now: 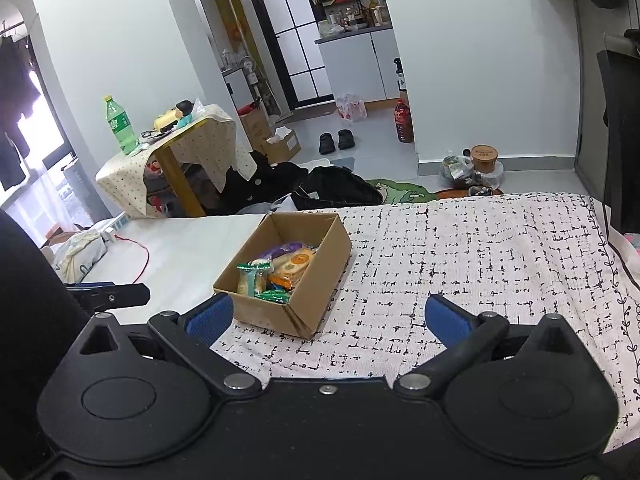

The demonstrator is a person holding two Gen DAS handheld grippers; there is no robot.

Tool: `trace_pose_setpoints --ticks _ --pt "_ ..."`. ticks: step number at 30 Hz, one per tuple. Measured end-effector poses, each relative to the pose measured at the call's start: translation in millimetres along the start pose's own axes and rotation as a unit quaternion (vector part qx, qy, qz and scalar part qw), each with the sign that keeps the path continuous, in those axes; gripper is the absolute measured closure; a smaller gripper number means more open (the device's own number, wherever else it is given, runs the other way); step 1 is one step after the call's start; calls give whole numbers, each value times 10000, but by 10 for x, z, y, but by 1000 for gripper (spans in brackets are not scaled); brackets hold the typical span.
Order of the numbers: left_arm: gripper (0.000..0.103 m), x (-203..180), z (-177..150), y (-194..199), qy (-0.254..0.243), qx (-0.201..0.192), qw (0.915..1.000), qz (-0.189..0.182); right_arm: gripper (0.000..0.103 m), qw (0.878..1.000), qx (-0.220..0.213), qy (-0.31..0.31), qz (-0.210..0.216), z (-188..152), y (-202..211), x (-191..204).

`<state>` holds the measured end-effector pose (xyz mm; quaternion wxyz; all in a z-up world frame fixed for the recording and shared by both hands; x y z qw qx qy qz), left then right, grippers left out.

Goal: Organize snacks

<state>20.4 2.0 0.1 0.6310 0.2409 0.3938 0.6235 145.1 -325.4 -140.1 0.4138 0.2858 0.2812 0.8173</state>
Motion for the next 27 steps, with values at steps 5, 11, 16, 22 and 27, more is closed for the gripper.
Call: trace_pose_setpoints --ticks 5,11,16,22,27 --pt "0 4 1 1 0 0 10000 -1 0 10000 -6 14 -9 -5 -1 2" --pt "0 -4 -3 2 -25 -1 10000 5 0 10000 -14 28 -43 1 4 8" --pt "0 2 14 9 -45 -5 10000 12 0 10000 -14 33 -58 -5 13 6" --pt "0 -4 18 9 -50 1 10000 4 0 10000 -13 49 -68 -5 14 7" --pt "0 -7 22 18 -82 5 10000 16 0 9999 -3 54 -100 -5 22 -12"
Point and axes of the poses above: each gripper's, at about its wrist camera, not at the fingertips, and y roughly against the way its jaws point, x to its left, z to its top, the point moved 1 cm from there along -y, roughly the way its jaws point, and after that the axes turned 12 degrees about x, right-handed, at the moved point
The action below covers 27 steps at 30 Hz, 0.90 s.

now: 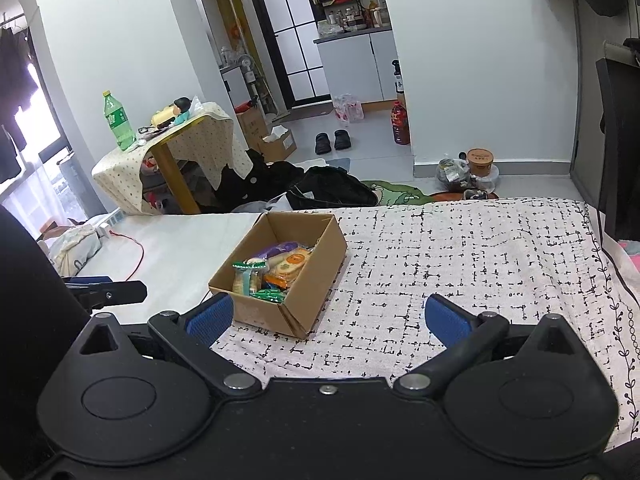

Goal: Organize snacks

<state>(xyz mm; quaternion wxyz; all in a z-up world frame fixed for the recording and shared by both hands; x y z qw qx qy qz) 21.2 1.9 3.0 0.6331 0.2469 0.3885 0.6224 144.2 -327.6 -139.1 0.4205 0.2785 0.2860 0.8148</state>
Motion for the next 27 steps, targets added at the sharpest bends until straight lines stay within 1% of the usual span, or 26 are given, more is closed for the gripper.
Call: trace_pose_setpoints --ticks 7,27 --pt "0 -10 5 -10 -14 17 10000 -11 0 9999 -3 46 -109 7 20 8" --pt "0 -31 2 -18 -52 24 10000 7 0 9999 16 48 -132 -5 13 32"
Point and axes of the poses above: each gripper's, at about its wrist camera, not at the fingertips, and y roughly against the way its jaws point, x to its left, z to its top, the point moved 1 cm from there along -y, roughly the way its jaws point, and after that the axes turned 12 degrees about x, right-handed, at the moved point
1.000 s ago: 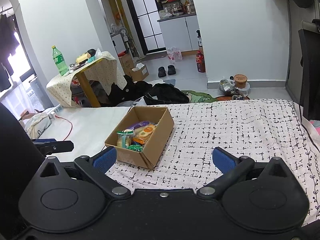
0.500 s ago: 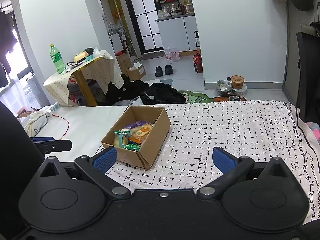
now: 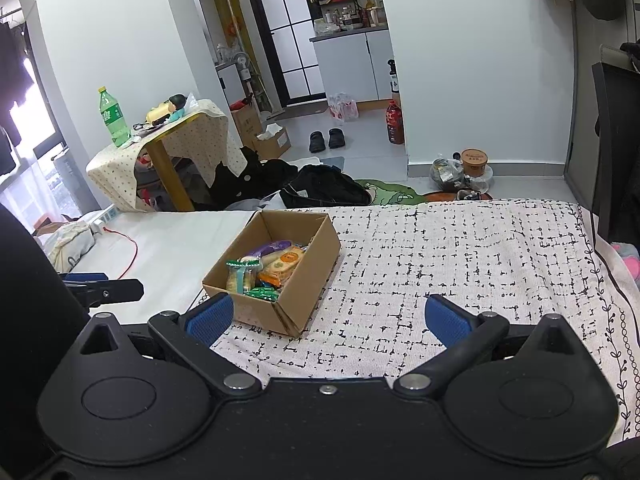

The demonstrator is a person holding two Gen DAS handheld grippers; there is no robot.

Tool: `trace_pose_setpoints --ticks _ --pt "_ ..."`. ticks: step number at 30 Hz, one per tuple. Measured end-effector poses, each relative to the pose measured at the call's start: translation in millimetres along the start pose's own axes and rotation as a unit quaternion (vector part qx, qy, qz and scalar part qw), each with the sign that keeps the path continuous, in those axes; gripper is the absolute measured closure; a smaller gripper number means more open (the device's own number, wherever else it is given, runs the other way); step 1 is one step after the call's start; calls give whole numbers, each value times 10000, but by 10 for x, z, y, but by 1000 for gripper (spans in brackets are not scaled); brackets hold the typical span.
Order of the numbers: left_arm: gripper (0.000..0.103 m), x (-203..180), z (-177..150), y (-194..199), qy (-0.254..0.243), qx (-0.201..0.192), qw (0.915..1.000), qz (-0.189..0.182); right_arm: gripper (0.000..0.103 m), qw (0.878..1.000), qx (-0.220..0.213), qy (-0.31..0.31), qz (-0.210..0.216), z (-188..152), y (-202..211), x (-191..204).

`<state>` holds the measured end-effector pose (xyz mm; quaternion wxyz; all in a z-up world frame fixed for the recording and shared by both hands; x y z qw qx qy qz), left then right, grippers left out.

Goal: Organize snacks

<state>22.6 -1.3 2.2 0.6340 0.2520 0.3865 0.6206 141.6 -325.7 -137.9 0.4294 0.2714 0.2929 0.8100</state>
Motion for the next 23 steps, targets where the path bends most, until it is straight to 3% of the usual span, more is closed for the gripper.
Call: trace_pose_setpoints --ticks 23 --pt "0 52 -7 -15 89 27 9999 -120 0 10000 3 -8 -1 -1 3 2"
Point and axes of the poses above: each gripper's, at about its wrist camera, not at the fingertips, and y roughly against the way its jaws point, x to its left, z to its top, the point moved 1 cm from there along -y, roughly the way its jaws point, and after that the axes turned 12 degrees about x, right-handed, at the moved point
